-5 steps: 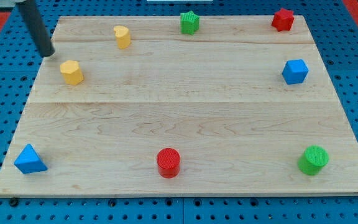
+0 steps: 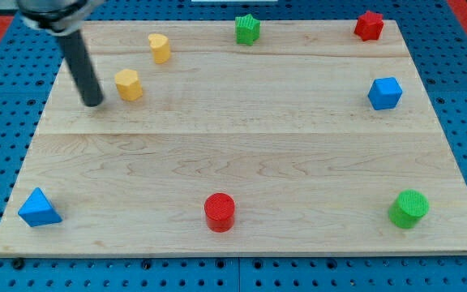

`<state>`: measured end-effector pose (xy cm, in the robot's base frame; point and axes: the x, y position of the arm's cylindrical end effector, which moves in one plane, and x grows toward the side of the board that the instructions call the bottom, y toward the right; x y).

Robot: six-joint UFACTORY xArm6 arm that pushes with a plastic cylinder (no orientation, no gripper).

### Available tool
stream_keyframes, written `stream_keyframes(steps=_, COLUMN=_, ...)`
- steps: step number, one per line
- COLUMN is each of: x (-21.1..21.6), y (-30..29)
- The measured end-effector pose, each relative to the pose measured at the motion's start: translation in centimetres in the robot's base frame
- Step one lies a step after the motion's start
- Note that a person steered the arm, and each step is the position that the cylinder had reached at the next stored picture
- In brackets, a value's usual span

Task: Slide yellow hexagon towards top center

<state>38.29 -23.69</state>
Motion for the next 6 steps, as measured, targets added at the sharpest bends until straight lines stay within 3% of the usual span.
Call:
stream_keyframes(steps=1, x=-1.3, y=-1.4)
stream_keyframes(steps=3, x=-2.6, y=9.3)
stream_keyframes(steps=6, x=-2.9, y=15.9)
